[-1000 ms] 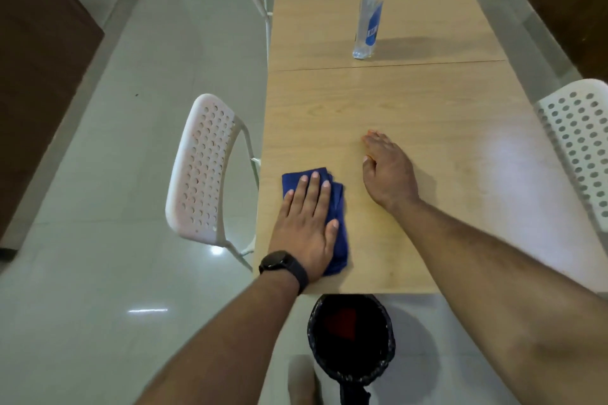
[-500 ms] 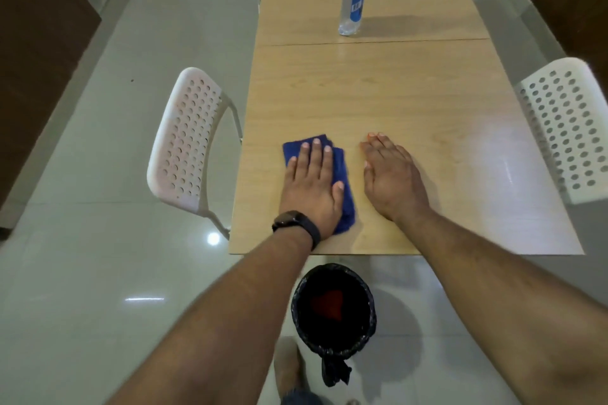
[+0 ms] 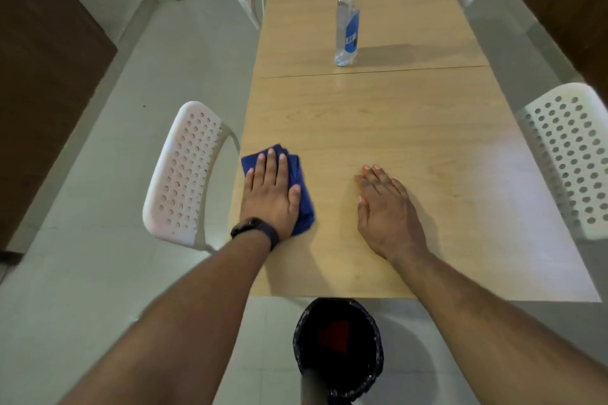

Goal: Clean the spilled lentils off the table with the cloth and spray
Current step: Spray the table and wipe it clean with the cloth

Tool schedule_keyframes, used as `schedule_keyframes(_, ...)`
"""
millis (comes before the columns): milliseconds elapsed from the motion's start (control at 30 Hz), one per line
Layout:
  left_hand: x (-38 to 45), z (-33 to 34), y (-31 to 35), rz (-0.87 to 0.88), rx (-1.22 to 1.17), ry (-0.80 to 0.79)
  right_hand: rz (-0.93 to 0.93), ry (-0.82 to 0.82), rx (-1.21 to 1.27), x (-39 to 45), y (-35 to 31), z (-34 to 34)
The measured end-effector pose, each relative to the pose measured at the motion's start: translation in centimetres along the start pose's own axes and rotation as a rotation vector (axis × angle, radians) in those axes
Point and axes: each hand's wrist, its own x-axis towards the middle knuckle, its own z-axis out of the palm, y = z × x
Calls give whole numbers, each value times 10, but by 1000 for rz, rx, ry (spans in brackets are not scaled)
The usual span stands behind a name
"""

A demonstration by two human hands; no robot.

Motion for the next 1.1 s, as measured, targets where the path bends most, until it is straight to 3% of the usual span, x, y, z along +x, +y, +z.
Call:
schedule_keyframes(133, 67, -1, 56, 38, -24, -17, -10, 59, 70, 2, 10, 6)
schedule_keyframes(233, 54, 6, 97, 187, -8, -29, 19, 95, 149, 2, 19, 6)
schedule_keyframes(367, 20, 2, 79, 304, -21, -62, 107, 134, 76, 34, 51, -13)
schedule_keyframes(433, 26, 0, 59, 276, -24, -57, 164, 96, 8, 55, 73, -24)
schedule_keyframes(600, 107, -10, 30, 108, 1, 5, 109, 58, -140, 68, 86, -23)
schedule_keyframes(700, 167, -16, 44, 37, 4, 11, 112, 85, -147, 67, 88, -19)
schedule_keyframes(800, 198, -15, 88, 82, 3, 2, 98, 92, -138, 69, 90, -21)
schedule_keyframes(967, 129, 2, 162, 314, -29, -46, 85, 129, -87, 67, 94, -21)
schedule_keyframes(1100, 34, 6, 133, 373, -19, -61, 93, 136, -53, 68, 96, -19)
